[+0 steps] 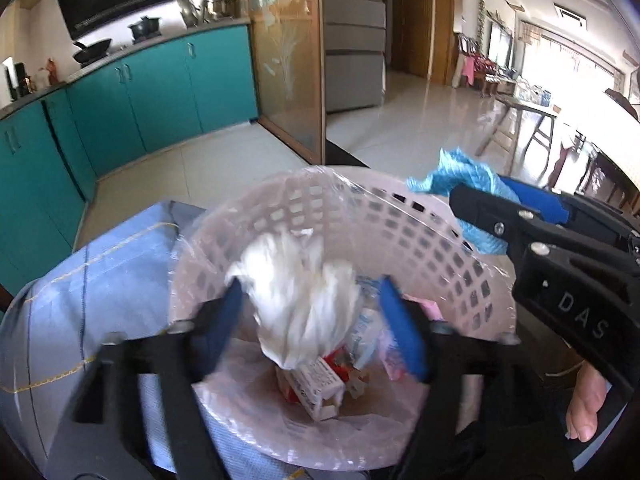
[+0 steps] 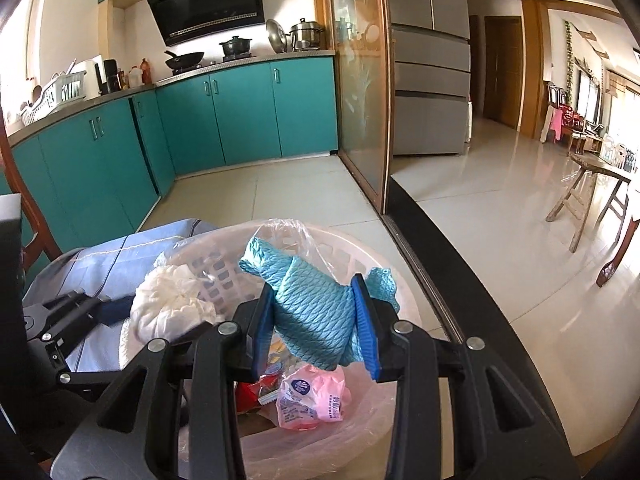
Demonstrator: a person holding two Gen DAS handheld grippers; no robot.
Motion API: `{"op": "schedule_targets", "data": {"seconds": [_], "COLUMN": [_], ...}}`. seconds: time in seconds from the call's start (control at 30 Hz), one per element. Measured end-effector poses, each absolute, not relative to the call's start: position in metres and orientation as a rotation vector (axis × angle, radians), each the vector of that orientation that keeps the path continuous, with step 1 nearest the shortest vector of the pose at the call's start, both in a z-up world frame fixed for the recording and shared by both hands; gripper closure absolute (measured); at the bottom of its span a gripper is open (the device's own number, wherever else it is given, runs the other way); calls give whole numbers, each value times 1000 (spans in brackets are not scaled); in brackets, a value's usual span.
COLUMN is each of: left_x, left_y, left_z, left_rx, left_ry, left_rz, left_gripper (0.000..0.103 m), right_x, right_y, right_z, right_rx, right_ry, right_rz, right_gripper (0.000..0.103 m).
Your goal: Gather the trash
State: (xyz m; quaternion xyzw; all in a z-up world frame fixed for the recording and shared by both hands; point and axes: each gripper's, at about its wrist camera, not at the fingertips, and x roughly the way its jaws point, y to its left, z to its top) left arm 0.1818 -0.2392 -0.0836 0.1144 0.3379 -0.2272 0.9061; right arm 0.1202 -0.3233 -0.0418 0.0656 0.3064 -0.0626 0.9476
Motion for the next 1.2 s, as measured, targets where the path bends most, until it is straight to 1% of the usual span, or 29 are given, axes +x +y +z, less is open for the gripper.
{"op": "schedule_targets", "data": {"seconds": [0.17, 0.2, 0.23, 0.27, 0.3, 0.33, 0.37, 0.43, 0.47, 0.53, 0.67, 0.7, 0.73, 0.83, 1.0, 1.2], "left_x": [182, 180, 177, 173, 166, 161, 155, 136, 127, 112, 76, 66, 54, 33, -4, -36], "left_y": [-208, -197, -188, -177, -165, -157, -148, -124, -113, -94, -55, -47, -36, -16, 8, 14], "left_z": [-73, -70, -67, -63, -60, -56, -53, -46, -43, -39, -34, -33, -30, -20, 3, 17], "left_rx": [234, 215, 203, 194, 193, 194, 193, 187, 188, 197, 215, 210, 202, 183, 103, 100], "left_ry": [665, 665, 663, 656, 644, 634, 626, 604, 591, 571, 535, 531, 519, 500, 456, 412], "left_rz": [-362, -339, -324, -304, -275, -253, -236, -202, -183, -153, -81, -76, -63, -38, -48, -17], "left_gripper": [21, 18, 16, 16, 14, 12, 11, 8, 7, 6, 4, 4, 4, 4, 3, 3], "right_x": [129, 132, 133, 135, 138, 141, 143, 143, 141, 135, 108, 91, 76, 31, -16, -54], "right_y": [-319, -315, -312, -309, -304, -301, -297, -291, -288, -285, -278, -274, -271, -255, -208, -175], "right_z": [-46, -48, -49, -51, -55, -57, -60, -61, -62, -61, -53, -49, -47, -29, 15, 39], "right_rx": [133, 128, 123, 116, 111, 106, 98, 78, 78, 96, 124, 139, 161, 199, 63, -49], "right_ry": [660, 671, 678, 687, 706, 720, 729, 721, 712, 679, 574, 540, 516, 448, 399, 344], "right_rz": [-92, -83, -78, -67, -52, -46, -51, -64, -61, -69, -100, -105, -99, -85, -85, -83], "right_gripper": [65, 64, 60, 48, 42, 25, 19, 17, 13, 10, 10, 9, 4, 3, 3, 3]}}
